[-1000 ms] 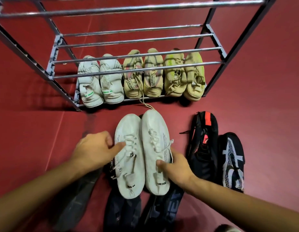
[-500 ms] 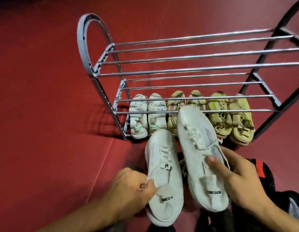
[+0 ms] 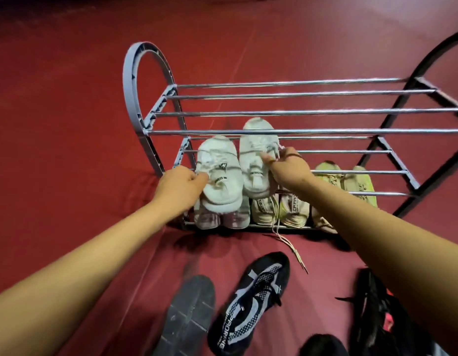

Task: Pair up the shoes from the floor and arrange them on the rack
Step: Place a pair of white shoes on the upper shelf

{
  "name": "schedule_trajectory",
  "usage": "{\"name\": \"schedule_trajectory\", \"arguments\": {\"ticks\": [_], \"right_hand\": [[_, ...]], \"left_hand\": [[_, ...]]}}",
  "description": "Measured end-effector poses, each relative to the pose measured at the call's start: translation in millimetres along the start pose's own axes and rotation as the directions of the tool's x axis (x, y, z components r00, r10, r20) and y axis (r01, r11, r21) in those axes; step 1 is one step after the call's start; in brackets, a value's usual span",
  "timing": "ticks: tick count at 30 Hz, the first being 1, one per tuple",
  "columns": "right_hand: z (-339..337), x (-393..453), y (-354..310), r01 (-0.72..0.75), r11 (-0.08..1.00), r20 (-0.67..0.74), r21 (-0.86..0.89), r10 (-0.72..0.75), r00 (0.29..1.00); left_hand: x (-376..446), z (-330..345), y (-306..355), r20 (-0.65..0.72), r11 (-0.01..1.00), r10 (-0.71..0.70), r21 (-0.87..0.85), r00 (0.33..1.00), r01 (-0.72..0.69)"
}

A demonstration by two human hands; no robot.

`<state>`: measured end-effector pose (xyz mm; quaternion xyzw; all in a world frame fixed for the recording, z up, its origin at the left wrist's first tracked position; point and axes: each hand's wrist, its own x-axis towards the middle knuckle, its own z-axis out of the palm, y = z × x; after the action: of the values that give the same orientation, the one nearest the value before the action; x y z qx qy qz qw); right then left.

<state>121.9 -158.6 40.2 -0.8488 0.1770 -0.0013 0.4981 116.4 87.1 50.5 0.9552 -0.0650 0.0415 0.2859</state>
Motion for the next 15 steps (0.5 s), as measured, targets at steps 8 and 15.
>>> {"name": "schedule_trajectory", "arguments": {"ticks": [8,15], "right_hand": [[-11.7,-46.8,25.6,0.317,0.910,0.023,-0.268,-0.323,0.946],[15.6,-30.1,5.0,0.465,0.759,0.053,-0.456,-0.499,0.865]], "left_hand": [[-25.1,24.4,-27.6,-0.142,0.993,0.100,-0.045,0.985,-0.107],[-6.9,28.8,-6.6,0.032,0.928,0.349,0.127,0.937,-0.350]]}}
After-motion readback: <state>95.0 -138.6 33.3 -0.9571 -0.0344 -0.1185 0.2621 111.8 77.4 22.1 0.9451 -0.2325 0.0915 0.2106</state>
